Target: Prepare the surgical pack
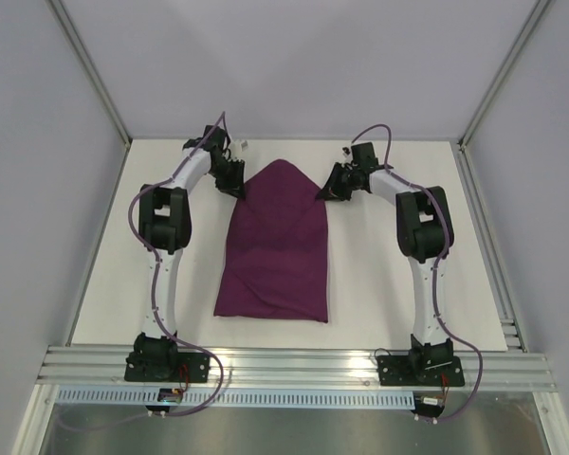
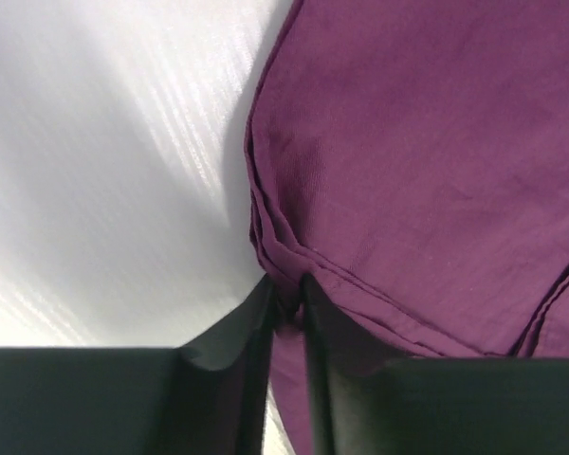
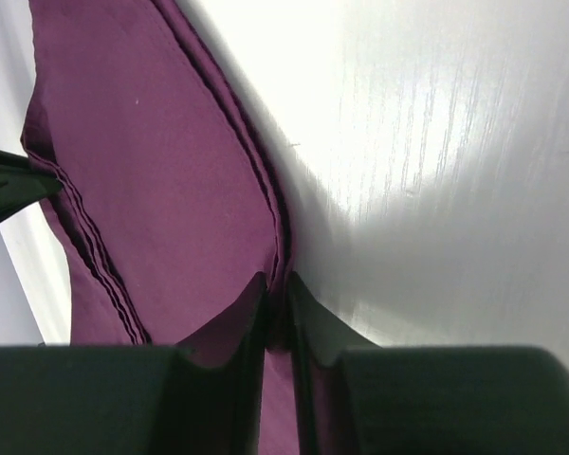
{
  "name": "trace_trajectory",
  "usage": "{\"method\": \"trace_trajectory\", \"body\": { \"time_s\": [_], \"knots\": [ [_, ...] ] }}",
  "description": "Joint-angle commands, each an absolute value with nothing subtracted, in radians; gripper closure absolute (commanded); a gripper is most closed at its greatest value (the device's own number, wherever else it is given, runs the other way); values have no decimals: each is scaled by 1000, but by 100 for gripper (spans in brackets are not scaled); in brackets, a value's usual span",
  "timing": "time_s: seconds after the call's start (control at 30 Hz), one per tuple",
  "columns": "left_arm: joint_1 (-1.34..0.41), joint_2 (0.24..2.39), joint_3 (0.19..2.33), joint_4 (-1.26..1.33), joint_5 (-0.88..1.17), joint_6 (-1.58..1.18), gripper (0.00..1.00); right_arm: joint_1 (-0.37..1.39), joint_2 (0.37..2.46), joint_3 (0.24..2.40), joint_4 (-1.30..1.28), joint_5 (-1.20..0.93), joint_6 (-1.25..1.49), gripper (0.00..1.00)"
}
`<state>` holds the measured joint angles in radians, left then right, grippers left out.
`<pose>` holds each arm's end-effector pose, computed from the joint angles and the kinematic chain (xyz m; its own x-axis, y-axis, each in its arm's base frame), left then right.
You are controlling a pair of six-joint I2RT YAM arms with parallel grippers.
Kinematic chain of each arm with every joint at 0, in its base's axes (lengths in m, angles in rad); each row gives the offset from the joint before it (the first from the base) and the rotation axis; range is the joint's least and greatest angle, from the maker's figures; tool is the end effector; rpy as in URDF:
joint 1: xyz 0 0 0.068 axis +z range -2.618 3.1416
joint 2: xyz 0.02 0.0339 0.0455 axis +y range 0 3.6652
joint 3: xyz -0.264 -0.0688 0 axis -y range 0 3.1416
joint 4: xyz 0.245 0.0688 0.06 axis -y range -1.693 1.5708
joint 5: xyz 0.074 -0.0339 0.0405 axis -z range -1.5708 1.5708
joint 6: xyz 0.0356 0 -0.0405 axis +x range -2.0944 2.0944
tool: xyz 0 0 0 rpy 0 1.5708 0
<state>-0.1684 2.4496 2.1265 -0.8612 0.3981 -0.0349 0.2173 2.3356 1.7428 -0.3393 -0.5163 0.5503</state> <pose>0.5053 -0.0999 0.1621 -0.9230 0.1243 -0.3642 0.2665 0.8891 -0.3720 0.4865 0.1254 0.1326 -0.9166 0.2634 -0.3009 0.0052 0.7603 0.6496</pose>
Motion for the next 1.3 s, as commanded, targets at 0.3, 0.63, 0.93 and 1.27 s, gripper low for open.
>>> {"method": "trace_trajectory", "body": {
  "time_s": [0.3,0.63,0.93,1.27],
  "knots": [
    [-170,2272,2007,-749,483,-5,100,235,2226,1741,-351,-511,529,99],
    [-140,1924,1741,-738,567,89,100,236,1923,1527,-324,-506,486,100],
    [-140,1643,1467,-798,626,195,100,276,1591,1241,-301,-500,472,99],
    [-141,1428,1183,-833,657,288,100,385,1280,861,-247,-446,537,100]
  ]
}}
